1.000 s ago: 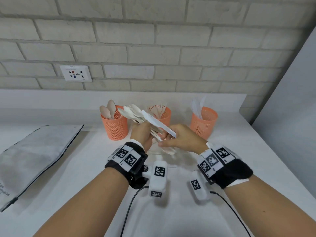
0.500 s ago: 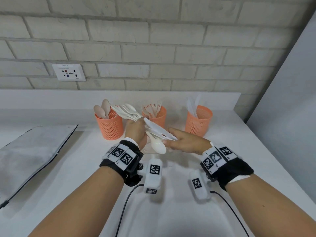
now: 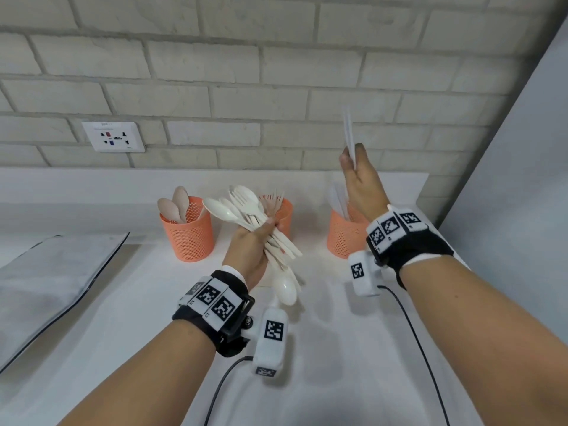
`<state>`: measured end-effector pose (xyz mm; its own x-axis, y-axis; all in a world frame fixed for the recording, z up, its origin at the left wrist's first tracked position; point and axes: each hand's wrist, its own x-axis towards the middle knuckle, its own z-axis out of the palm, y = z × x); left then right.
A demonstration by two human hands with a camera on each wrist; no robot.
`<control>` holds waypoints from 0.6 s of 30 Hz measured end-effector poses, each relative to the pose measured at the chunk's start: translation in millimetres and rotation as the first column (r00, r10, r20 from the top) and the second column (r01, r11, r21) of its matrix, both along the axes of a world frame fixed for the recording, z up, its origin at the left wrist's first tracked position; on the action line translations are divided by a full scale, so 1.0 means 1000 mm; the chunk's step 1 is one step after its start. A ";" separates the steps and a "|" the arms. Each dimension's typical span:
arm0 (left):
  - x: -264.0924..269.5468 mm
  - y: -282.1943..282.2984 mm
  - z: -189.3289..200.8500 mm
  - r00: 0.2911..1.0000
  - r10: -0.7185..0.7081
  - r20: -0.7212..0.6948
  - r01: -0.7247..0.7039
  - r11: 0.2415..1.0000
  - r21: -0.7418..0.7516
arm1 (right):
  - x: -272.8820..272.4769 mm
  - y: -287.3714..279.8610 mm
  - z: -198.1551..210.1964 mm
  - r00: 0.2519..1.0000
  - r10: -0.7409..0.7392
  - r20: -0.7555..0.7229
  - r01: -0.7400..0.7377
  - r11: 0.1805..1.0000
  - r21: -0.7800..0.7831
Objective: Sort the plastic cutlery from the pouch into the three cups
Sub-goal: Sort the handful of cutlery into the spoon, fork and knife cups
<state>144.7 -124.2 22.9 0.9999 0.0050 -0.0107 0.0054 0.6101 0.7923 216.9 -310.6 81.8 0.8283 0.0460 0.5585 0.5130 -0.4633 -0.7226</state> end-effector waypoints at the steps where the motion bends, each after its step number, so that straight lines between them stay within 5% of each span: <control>1: 0.000 0.000 -0.001 1.000 -0.022 0.003 0.022 1.000 -0.016 | 0.009 -0.003 -0.005 1.000 -0.016 -0.006 0.017 1.000 0.020; 11: -0.002 0.004 0.001 0.986 -0.157 0.055 0.155 0.987 0.044 | 0.039 -0.020 -0.056 0.925 -0.160 -0.345 0.170 0.985 0.001; 13: -0.001 0.004 -0.001 0.988 -0.153 0.038 0.151 0.987 0.053 | 0.036 -0.019 -0.050 0.943 -0.182 -0.279 0.185 0.983 -0.013; 16: 0.001 0.002 -0.004 0.987 -0.157 0.015 0.155 0.984 0.084 | 0.022 -0.011 -0.036 0.965 -0.257 0.048 0.257 0.966 0.017; 18: 0.001 0.000 -0.006 0.989 -0.150 -0.001 0.149 0.983 0.109 | 0.007 0.002 -0.025 0.971 -0.174 0.166 0.173 0.985 0.023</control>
